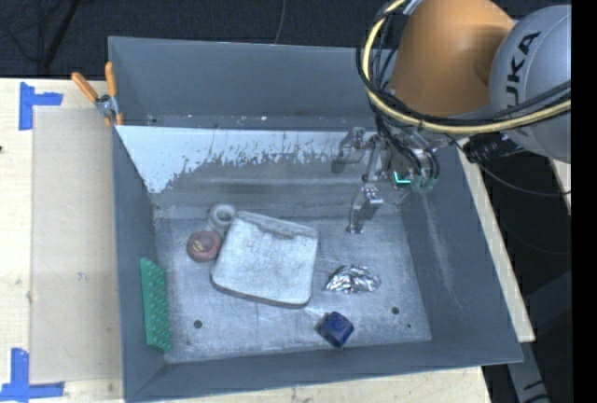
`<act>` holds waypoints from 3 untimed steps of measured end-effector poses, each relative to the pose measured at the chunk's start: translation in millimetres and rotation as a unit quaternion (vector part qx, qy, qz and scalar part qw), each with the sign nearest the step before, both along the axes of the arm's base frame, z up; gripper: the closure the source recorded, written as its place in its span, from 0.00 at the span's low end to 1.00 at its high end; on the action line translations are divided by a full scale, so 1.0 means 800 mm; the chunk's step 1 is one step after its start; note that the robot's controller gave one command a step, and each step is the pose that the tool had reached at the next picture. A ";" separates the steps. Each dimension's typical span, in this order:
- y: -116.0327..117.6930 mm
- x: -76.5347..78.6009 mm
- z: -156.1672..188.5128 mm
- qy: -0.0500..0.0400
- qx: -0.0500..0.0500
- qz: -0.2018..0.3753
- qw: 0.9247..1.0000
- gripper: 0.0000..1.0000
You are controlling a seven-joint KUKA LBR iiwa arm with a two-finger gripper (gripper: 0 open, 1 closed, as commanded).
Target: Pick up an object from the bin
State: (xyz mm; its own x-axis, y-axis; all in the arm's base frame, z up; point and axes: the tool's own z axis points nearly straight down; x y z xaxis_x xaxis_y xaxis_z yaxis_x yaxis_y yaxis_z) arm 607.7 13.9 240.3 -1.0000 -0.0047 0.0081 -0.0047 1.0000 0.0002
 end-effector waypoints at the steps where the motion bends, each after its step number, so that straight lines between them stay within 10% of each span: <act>1: -0.098 -0.028 -0.127 0.000 0.000 0.076 0.997 0.00; 2: -0.072 -0.102 -0.215 -0.005 0.001 0.052 0.999 0.00; 3: -0.072 -0.099 -0.209 -0.005 0.000 0.054 0.999 1.00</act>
Offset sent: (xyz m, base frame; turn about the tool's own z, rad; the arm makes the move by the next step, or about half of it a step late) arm -0.0199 -0.0760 -0.0968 -0.1559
